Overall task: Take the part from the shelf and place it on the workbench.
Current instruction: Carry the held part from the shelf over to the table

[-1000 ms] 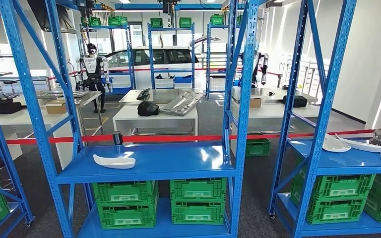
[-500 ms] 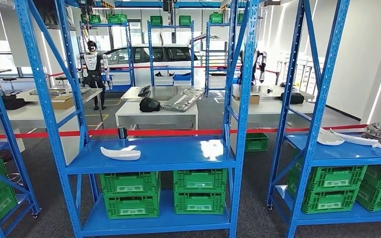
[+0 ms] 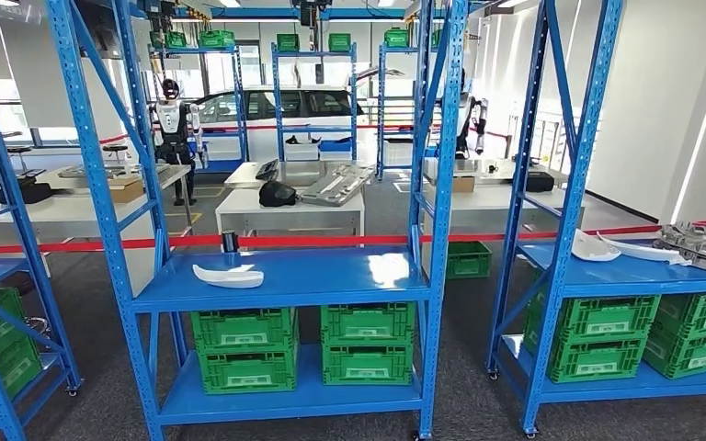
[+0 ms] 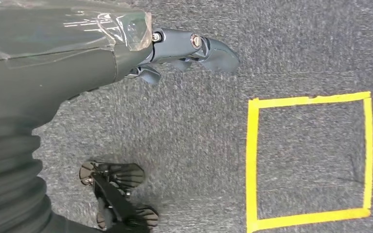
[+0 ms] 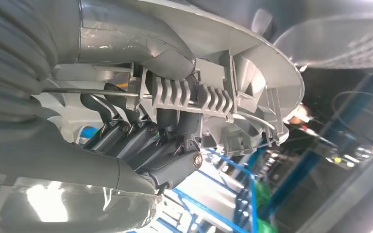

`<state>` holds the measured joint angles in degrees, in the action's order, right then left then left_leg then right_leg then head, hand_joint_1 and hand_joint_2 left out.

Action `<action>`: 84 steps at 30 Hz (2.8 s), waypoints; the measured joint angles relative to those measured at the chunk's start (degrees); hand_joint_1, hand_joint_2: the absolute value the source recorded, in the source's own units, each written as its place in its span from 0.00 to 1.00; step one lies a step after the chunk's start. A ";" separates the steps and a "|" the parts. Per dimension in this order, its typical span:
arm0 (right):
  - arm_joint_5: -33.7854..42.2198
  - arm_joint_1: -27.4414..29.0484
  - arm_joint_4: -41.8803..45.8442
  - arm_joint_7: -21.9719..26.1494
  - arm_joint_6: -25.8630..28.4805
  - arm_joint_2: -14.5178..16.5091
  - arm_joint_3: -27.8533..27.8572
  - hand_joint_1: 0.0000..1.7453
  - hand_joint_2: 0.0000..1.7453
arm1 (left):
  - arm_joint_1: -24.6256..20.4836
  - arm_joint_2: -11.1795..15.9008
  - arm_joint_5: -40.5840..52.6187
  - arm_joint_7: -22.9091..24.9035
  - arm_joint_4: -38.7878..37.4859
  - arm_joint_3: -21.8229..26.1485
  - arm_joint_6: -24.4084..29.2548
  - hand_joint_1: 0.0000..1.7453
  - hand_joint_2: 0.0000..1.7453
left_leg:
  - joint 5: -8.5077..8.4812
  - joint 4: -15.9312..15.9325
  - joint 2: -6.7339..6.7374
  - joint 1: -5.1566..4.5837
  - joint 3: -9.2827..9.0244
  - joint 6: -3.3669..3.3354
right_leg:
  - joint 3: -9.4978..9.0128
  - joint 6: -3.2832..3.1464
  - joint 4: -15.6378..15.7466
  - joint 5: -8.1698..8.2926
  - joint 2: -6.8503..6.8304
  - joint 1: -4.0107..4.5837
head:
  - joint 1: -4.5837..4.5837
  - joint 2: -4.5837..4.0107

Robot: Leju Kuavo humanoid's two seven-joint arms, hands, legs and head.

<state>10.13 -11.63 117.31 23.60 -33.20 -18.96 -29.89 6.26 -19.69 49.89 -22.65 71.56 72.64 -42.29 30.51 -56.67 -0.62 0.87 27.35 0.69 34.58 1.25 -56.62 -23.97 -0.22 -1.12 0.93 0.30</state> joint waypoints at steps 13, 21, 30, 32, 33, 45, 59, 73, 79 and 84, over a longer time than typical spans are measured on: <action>-3.82 0.91 -0.04 -0.46 2.06 0.61 2.34 0.96 1.00 | 2.11 -0.15 -6.67 4.93 0.60 -1.94 2.17 0.00 1.00 | -7.74 0.45 0.74 -1.50 8.48 -3.24 | -5.44 0.73 -4.85 -6.80 0.01 0.21 | -0.62 -0.01; -2.78 0.83 0.00 -0.93 1.49 1.07 2.55 0.96 1.00 | 3.52 -0.05 -7.79 5.72 1.40 -3.26 2.41 0.00 1.00 | -2.40 -6.21 0.52 -0.94 12.11 -0.64 | -6.70 -2.06 2.80 -4.19 -0.18 0.28 | -0.33 -0.03; -2.25 0.81 -1.43 -1.09 0.14 1.23 2.33 0.96 1.00 | 3.71 0.00 -7.90 6.24 1.55 -4.91 3.04 0.00 1.00 | -0.15 -0.30 0.30 -0.68 -1.06 -0.94 | -0.23 -0.65 0.47 0.39 -0.16 0.58 | -0.04 -0.01; -2.18 0.75 -1.58 -1.10 0.08 1.28 2.31 0.96 1.00 | 3.72 -0.01 -7.90 6.25 1.58 -5.07 3.07 0.00 1.00 | 0.10 1.40 0.32 -0.93 -1.33 -1.70 | 0.07 0.11 0.60 1.36 -0.23 0.60 | -0.10 -0.01; -2.09 0.73 -1.64 -1.10 0.03 1.29 2.30 0.96 1.00 | 3.74 -0.04 -7.90 6.26 1.60 -5.12 3.08 0.00 1.00 | -0.49 1.51 0.46 -0.90 -0.79 -2.16 | 0.41 0.35 0.47 1.41 -0.20 0.55 | -0.09 -0.03; 1.53 -1.62 -3.05 -1.89 -2.56 1.66 -0.02 0.96 1.00 | 6.30 -0.14 -16.55 10.80 2.46 -8.21 6.30 0.00 1.00 | -7.87 0.31 0.86 -1.29 8.13 -2.64 | -8.45 0.33 0.78 -6.28 0.06 0.70 | -0.57 0.00; -0.12 -3.04 -3.44 0.47 -4.26 2.08 -2.13 0.96 1.00 | 10.00 0.03 -17.72 21.39 6.12 -13.06 7.39 0.00 1.00 | -1.75 -3.62 2.81 -0.46 2.78 -0.03 | -3.32 -2.09 1.64 -1.86 -1.51 0.74 | -0.08 -0.01; -3.80 -3.58 -3.07 2.18 -3.82 1.73 -3.36 0.96 1.00 | 10.01 -0.16 -16.48 22.18 6.94 -12.49 8.36 0.00 1.00 | -4.53 1.79 -2.36 -0.53 3.18 -2.73 | -0.81 0.59 -7.72 -6.64 0.96 0.23 | -0.53 -0.01; -4.70 -3.56 -3.04 2.42 -3.39 1.54 -3.48 0.96 1.00 | 9.86 -0.10 -16.16 21.28 6.35 -12.61 9.42 0.00 1.00 | -4.80 0.37 -4.30 -0.65 5.16 -0.97 | -4.65 -0.93 0.72 -3.80 1.98 0.12 | -0.46 -0.01; -4.80 -3.50 -3.05 2.43 -3.33 1.54 -3.57 0.96 1.00 | 9.63 -0.07 -16.14 21.21 5.97 -12.70 9.45 0.00 1.00 | 2.98 -14.33 0.24 -0.30 11.88 0.25 | -4.36 -1.94 0.80 -3.58 -0.91 0.27 | -0.05 -0.01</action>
<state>5.33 -15.13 114.26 26.03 -36.53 -17.42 -33.46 15.89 -19.76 33.75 -1.45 77.53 59.93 -32.85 33.49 -71.00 -0.38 0.57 39.23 0.94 30.22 -0.69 -55.82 -27.55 -1.13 -0.85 0.87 0.28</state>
